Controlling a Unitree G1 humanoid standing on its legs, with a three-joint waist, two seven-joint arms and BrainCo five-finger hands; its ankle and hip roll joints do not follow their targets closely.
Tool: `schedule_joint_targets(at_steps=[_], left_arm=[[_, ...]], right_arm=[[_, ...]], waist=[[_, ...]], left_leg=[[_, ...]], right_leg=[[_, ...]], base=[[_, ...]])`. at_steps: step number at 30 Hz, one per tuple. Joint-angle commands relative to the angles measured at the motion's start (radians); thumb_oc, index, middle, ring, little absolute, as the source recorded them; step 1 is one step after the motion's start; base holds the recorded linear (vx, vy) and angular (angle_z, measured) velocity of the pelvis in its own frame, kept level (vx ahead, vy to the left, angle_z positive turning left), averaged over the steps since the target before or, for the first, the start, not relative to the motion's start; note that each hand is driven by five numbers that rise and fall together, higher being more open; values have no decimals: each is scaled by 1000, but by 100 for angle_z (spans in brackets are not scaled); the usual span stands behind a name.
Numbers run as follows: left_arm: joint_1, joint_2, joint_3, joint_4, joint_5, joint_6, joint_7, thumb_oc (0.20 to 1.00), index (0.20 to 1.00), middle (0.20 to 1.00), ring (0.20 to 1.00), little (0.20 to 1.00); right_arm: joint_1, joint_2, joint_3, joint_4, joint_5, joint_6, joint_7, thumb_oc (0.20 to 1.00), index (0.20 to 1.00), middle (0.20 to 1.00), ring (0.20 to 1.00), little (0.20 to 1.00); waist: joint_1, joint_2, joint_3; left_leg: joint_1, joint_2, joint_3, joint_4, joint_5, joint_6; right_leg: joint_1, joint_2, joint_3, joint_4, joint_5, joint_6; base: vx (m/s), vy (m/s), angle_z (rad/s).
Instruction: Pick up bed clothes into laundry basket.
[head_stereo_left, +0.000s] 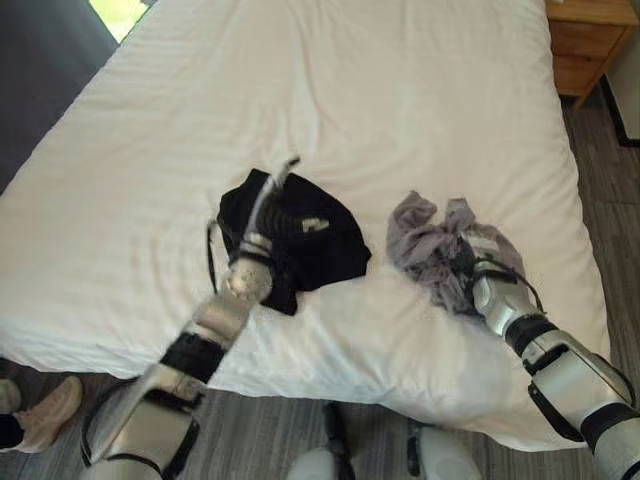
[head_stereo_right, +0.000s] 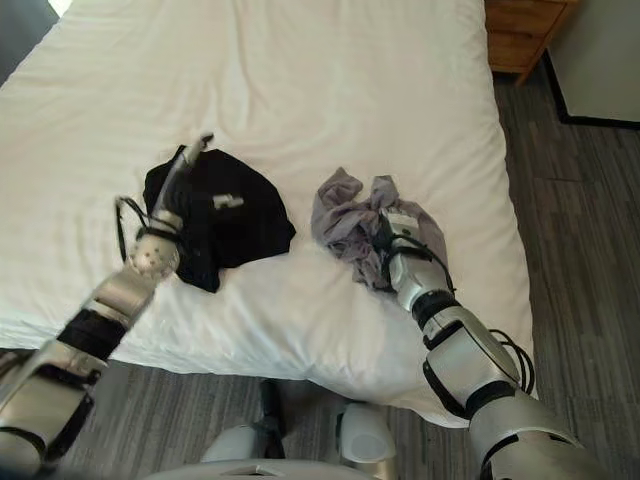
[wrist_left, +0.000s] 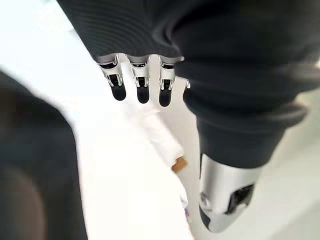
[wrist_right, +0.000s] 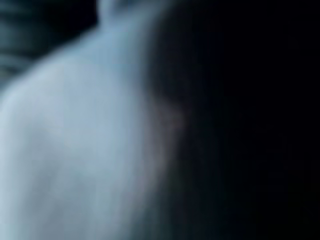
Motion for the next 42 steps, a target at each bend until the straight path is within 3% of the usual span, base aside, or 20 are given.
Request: schedule_joint_targets(at_steps=[1, 3, 4, 7, 11, 14, 18, 19, 20, 22, 24, 28, 33, 35, 37, 38, 39, 40, 41, 42], left_arm=[[6, 91, 20, 89, 202, 38, 17, 1000, 1000, 1000, 1000, 1000], [-3, 142, 11, 163, 284, 70, 29, 1000, 1000, 1000, 1000, 1000], [-172, 223, -97, 381, 309, 98, 37, 1000, 1000, 1000, 1000, 1000], [20, 152, -75, 354, 544, 226, -42, 1000, 1000, 1000, 1000, 1000], [76, 110, -77, 502, 624, 250, -71, 1000, 1000, 1000, 1000, 1000], [96, 87, -90, 462, 694, 270, -101, 1000, 1000, 1000, 1000, 1000], [109, 34, -135, 664, 741, 288, -106, 1000, 1000, 1000, 1000, 1000], [128, 26, -133, 697, 751, 289, -113, 928, 928, 928, 928, 928], [148, 25, -125, 727, 759, 292, -112, 200, 200, 200, 200, 200], [244, 32, -85, 729, 785, 236, -130, 200, 200, 200, 200, 200], [292, 45, -25, 703, 734, 262, -46, 200, 200, 200, 200, 200], [244, 145, 36, 453, 663, 243, 28, 200, 200, 200, 200, 200], [108, 236, 126, 126, 662, 261, 145, 200, 200, 200, 200, 200], [-17, 214, 166, 5, 583, 255, 189, 200, 200, 200, 200, 200], [-17, 214, 166, 2, 582, 256, 188, 200, 200, 200, 200, 200], [-168, 398, 168, -57, 447, 161, 176, 200, 200, 200, 200, 200], [-58, 365, 242, -128, 408, 114, 214, 200, 200, 200, 200, 200], [-6, 359, 283, -155, 409, 108, 214, 200, 200, 200, 200, 200], [340, 199, 541, -369, 331, 39, 223, 200, 200, 200, 200, 200], [430, 98, 587, -436, 290, -14, 240, 200, 200, 200, 200, 200]], right_arm=[[152, -25, 7, 94, 44, 29, 91, 200, 200, 200, 200, 200], [234, -55, -33, 76, 42, 26, 90, 200, 200, 200, 200, 200], [238, -84, -17, 62, 42, 14, 108, 200, 200, 200, 200, 200], [456, -71, -148, 68, 78, 23, 90, 200, 200, 200, 200, 200], [548, -67, -208, 118, 114, 29, 110, 200, 200, 200, 200, 200], [638, -57, -290, 161, 205, 23, 132, 200, 200, 200, 200, 200], [657, -74, -323, 166, 293, 9, 152, 200, 200, 200, 200, 200], [664, -75, -323, 153, 297, 6, 158, 200, 200, 200, 200, 200], [670, -81, -323, 135, 303, 0, 161, 200, 200, 200, 200, 200], [727, -94, -341, 61, 305, -23, 179, 200, 200, 200, 200, 200], [817, -134, -387, -63, 325, -43, 172, 200, 200, 200, 200, 200], [964, -237, -510, -319, 292, -77, 159, 200, 200, 200, 200, 200], [1150, -272, -698, -685, 237, -114, 136, 200, 200, 200, 200, 200], [1144, -248, -735, -852, 234, -144, 110, 200, 200, 200, 200, 200], [1149, -247, -739, -858, 233, -140, 113, 200, 200, 200, 200, 200], [1157, -246, -816, -966, 277, -161, 109, 200, 200, 200, 200, 200], [1153, -225, -829, -974, 250, -161, 106, 200, 200, 200, 200, 200], [1158, -234, -828, -977, 243, -161, 106, 200, 200, 200, 200, 200], [1124, -193, -829, -995, 225, -161, 74, 200, 200, 200, 200, 200], [1086, -171, -828, -1005, 209, -161, 58, 200, 200, 200, 200, 200]], waist=[[-23, -34, 3], [-35, -34, -3], [-64, -32, -10], [-79, -45, -6], [-100, -51, -11], [-122, -49, -6], [-165, -63, 10], [-168, -67, 11], [-171, -72, 6], [-174, -80, 2], [-176, -87, 4], [-221, -101, 18], [-300, -111, -3], [-316, -110, -11], [-310, -111, -8], [-308, -88, -47], [-263, -100, -48], [-264, -93, -51], [-216, -84, -72], [-190, -96, -81]], left_leg=[[16, 42, -3, 5, -38, -87], [25, 42, 12, 5, -43, -86], [35, 45, 32, 5, -47, -89], [47, 46, 54, 5, -69, -82], [41, 51, 63, 5, -69, -80], [21, 52, 68, 5, -70, -79], [-17, 62, 99, 5, -73, -78], [-27, 64, 110, 5, -74, -78], [-45, 69, 126, 5, -65, -79], [-54, 75, 135, 5, -66, -79], [-42, 76, 135, 5, -71, -79], [-2, 71, 130, 5, -68, -81], [21, 55, 132, 5, -71, -82], [54, 114, 238, 5, -62, -70], [59, 114, 243, 5, -63, -71], [115, 137, 310, 8, -74, -79], [124, 151, 340, 14, -63, -79], [132, 149, 348, 13, -63, -80], [165, 175, 429, 19, -41, -88], [180, 197, 472, 24, -29, -98]], right_leg=[[123, -65, -2, 17, -182, 104], [120, -67, 6, 17, -178, 110], [116, -66, 19, 17, -175, 114], [108, -64, 38, 17, -179, 120], [86, -57, 51, 17, -172, 117], [55, -53, 60, 17, -165, 117], [-10, -36, 88, 17, -147, 121], [-29, -28, 98, 17, -141, 122], [-52, -18, 107, 17, -131, 122], [-68, -7, 114, 17, -129, 123], [-56, -7, 113, 17, -136, 126], [-16, -22, 104, 17, -135, 132], [6, -36, 101, 20, -105, 147], [14, -79, -20, 161, -174, 135], [13, -79, -16, 170, -180, 135], [46, -148, -88, 203, -203, 145], [61, -191, -157, 206, -188, 146], [64, -191, -151, 202, -185, 147], [88, -248, -260, 170, -157, 139], [93, -281, -343, 161, -138, 143]], base=[[47, 20, -27], [55, 44, -34], [88, 84, -20], [42, 5, -12], [23, -7, -38], [-29, 12, -3], [-82, 44, 0], [-103, 45, -28], [-62, 25, -44], [-38, -3, -44], [2, 25, -28], [-21, 61, 2], [-63, 42, -4], [-186, -26, -63], [5, -9, -129], [49, -58, -142], [48, -53, -149], [-135, -183, -238], [-154, -229, -274], [-169, -276, -346]])
